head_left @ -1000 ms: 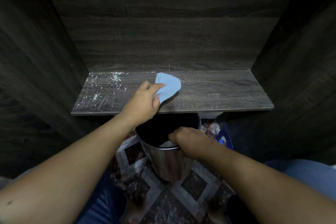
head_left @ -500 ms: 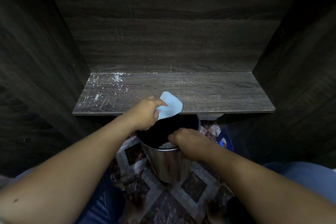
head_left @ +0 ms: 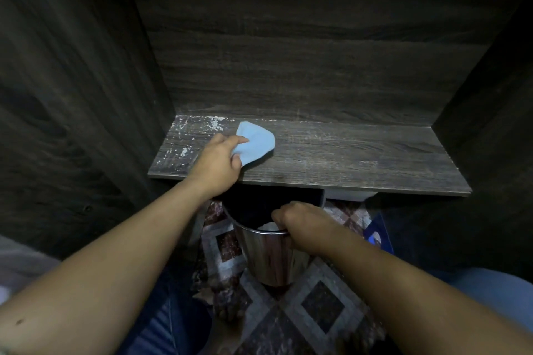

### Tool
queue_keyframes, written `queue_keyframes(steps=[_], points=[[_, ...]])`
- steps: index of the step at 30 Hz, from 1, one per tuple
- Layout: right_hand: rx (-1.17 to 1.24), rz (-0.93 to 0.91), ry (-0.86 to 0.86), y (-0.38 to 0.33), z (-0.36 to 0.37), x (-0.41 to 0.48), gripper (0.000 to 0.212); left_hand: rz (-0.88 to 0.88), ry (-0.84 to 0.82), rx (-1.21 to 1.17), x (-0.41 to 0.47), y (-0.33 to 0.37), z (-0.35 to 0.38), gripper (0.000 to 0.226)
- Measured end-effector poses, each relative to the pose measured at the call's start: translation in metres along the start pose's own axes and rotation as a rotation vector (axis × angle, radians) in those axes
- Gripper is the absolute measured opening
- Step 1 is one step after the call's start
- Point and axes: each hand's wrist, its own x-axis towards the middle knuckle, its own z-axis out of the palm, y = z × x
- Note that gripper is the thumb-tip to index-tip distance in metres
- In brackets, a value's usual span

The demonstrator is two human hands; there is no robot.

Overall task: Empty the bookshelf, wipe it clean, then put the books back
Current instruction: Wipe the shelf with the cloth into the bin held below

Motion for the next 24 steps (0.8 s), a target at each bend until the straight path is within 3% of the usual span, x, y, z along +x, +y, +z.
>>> queue_keyframes(steps=[8, 12, 18, 24], points=[[-0.052, -0.018, 0.016, -0.014, 0.002, 0.018, 0.022, -0.284, 0.242, 0.054, 0.001, -0.037, -0.029, 0.043], [-0.054, -0.037, 0.022, -0.012, 0.006, 0.017, 0.02, -0.424, 0.323, 0.2, 0.003, -0.053, -0.037, 0.042], [-0.062, -0.036, 0.007, -0.009, 0.002, 0.009, 0.015, -0.544, 0.224, 0.466, 0.0, -0.072, -0.026, 0.04], [-0.066, -0.023, 0.015, -0.003, 0.009, 0.009, 0.013, -0.598, 0.096, 0.505, 0.002, -0.076, -0.007, 0.043]])
